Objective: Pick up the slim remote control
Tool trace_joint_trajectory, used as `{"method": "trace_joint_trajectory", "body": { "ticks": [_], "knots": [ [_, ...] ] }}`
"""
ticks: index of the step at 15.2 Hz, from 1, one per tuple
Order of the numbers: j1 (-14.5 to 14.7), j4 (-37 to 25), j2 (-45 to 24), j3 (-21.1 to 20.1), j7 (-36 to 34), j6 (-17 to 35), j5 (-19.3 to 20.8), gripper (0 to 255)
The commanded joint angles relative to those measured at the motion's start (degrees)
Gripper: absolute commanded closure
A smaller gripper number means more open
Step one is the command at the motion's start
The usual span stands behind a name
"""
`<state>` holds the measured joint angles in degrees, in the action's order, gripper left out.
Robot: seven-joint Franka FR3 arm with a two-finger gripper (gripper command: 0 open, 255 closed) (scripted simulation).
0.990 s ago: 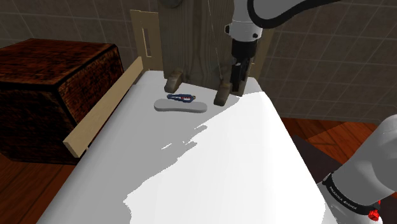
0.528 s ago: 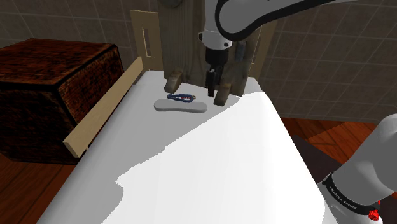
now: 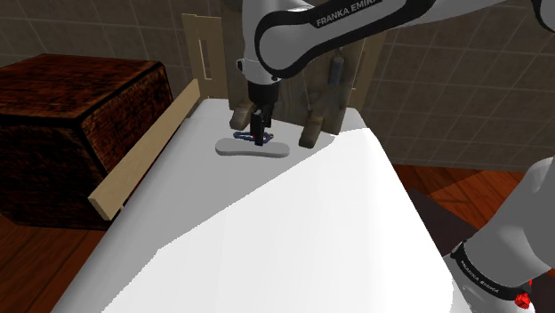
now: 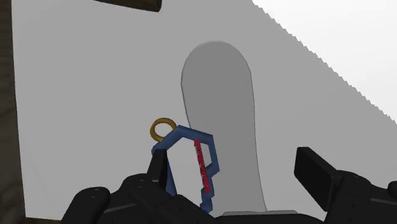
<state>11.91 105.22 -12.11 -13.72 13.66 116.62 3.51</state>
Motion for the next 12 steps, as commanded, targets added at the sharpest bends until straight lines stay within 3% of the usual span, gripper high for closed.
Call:
{"method": "trace_joint_trajectory", "body": {
  "ticks": [1, 10, 11, 12],
  "knots": [
    [0.6, -2.8, -2.5, -0.4, 0.3, 0.0, 0.5, 0],
    [0.7, 0.2, -4.6, -0.1, -0.2, 5.1, 1.3, 0],
    [0.7, 0.3, -4.5, -0.1, -0.1, 5.1, 1.2, 255],
    [0.7, 0.3, -4.5, -0.1, -0.1, 5.1, 1.2, 255]
  ]
}}
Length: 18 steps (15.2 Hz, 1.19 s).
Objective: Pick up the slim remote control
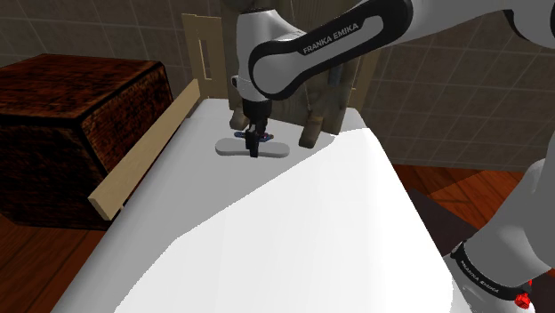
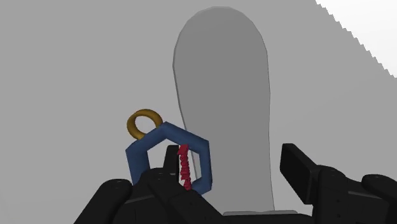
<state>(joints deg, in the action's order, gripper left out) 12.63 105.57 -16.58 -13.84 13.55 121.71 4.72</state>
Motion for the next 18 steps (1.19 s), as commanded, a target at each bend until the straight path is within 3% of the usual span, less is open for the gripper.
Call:
{"method": "trace_joint_trajectory", "body": {
  "ticks": [1, 8, 18],
  "knots": [
    [0.0, 0.0, 0.0, 0.0, 0.0, 0.1, 0.0, 255],
    [0.0, -0.1, -0.2, 0.0, 0.0, 0.0, 0.0, 255],
    [-0.1, -4.3, 2.5, -0.3, 0.6, -6.8, -0.9, 255]
  ]
}}
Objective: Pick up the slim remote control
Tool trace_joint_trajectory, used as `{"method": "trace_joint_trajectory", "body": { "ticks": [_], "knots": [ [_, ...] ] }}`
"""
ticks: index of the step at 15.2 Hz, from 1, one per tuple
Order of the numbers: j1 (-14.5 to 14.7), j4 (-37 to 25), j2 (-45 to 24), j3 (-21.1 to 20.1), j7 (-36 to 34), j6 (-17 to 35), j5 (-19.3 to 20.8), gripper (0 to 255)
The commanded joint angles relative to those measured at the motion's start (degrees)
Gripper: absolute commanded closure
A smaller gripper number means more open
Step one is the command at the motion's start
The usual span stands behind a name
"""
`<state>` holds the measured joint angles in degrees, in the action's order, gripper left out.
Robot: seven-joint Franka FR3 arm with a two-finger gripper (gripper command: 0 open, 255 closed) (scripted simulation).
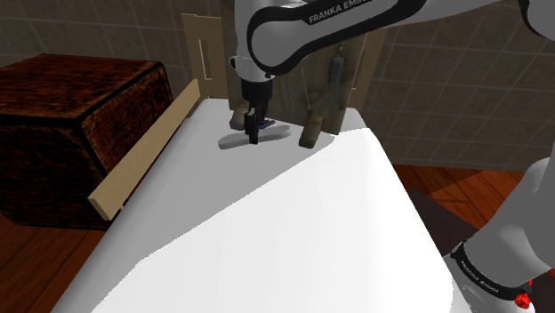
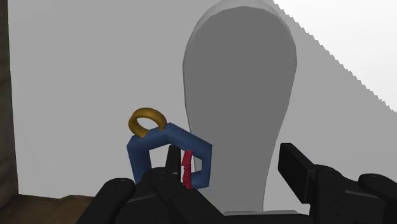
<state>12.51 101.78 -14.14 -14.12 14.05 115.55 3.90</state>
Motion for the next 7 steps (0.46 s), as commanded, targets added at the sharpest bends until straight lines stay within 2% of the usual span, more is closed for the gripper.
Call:
{"method": "trace_joint_trajectory", "body": {
  "ticks": [1, 7],
  "knots": [
    [0.0, -1.0, 0.3, 0.0, 0.1, -1.3, -0.1, 255],
    [0.0, -3.3, 1.1, -0.1, 0.3, -4.3, -0.4, 255]
  ]
}}
